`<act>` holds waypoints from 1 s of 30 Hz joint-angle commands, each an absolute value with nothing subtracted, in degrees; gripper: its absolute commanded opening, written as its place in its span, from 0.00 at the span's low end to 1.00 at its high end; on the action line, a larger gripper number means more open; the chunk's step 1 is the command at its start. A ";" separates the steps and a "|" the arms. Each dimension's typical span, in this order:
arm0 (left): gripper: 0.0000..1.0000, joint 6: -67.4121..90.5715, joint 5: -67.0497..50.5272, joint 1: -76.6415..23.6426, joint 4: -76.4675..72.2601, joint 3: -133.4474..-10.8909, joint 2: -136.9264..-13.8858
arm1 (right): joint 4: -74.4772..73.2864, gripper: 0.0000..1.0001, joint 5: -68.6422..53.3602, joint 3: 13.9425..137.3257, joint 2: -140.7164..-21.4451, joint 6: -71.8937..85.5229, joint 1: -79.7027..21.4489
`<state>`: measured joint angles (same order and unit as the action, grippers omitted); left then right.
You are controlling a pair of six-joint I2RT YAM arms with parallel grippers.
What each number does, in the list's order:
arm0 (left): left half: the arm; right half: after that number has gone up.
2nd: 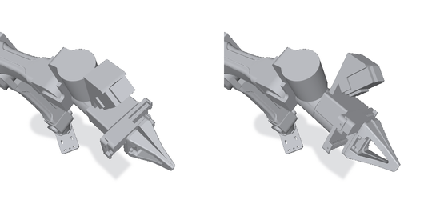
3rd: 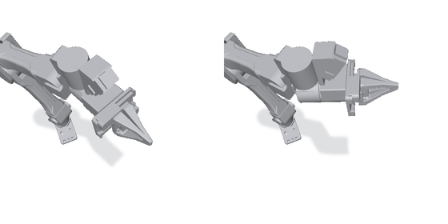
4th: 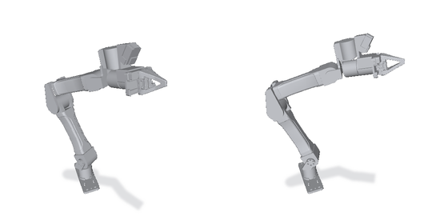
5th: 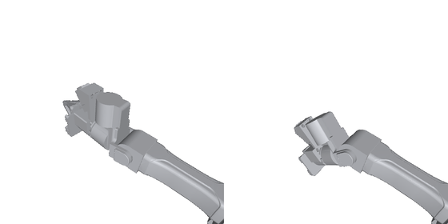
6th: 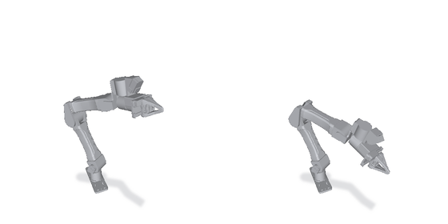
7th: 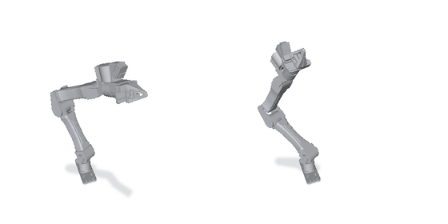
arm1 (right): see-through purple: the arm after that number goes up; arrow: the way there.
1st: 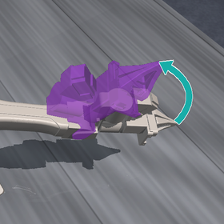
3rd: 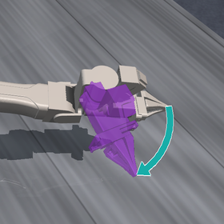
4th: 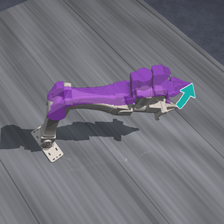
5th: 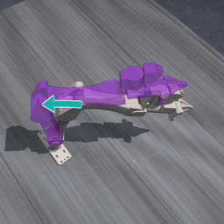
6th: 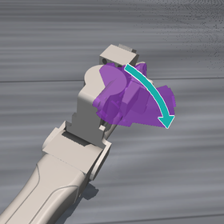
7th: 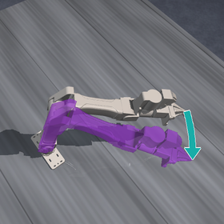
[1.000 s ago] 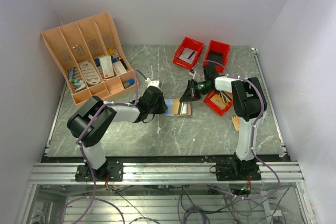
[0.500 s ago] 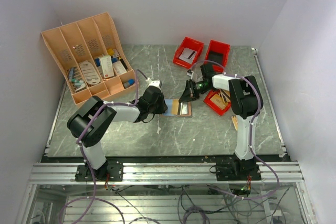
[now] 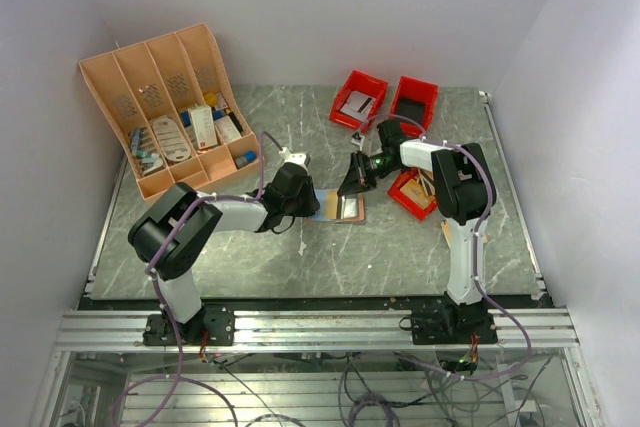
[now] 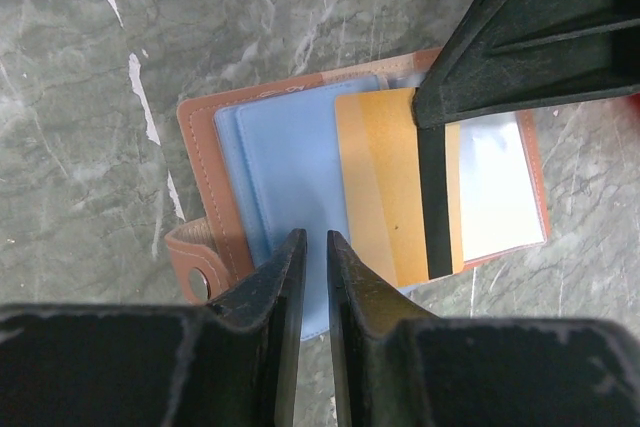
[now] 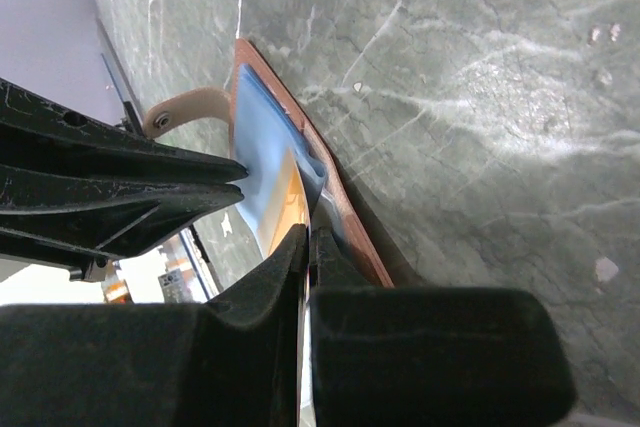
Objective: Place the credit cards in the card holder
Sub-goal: Insert the credit card into the card holder.
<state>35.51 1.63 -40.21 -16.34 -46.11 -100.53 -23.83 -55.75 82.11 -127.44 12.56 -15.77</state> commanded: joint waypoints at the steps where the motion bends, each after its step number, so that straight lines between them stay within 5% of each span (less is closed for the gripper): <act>1: 0.26 34.41 0.09 -39.90 -15.46 -47.38 -101.64 | -25.04 0.00 -53.35 83.50 -130.04 10.81 -16.82; 16: 0.28 37.95 0.56 -43.92 -17.58 -47.63 -95.09 | -24.34 0.00 -54.53 84.55 -131.48 10.81 -17.30; 30: 0.22 48.90 15.68 -52.06 -7.98 -61.81 -107.36 | -23.81 0.00 -54.93 83.85 -131.39 10.89 -17.25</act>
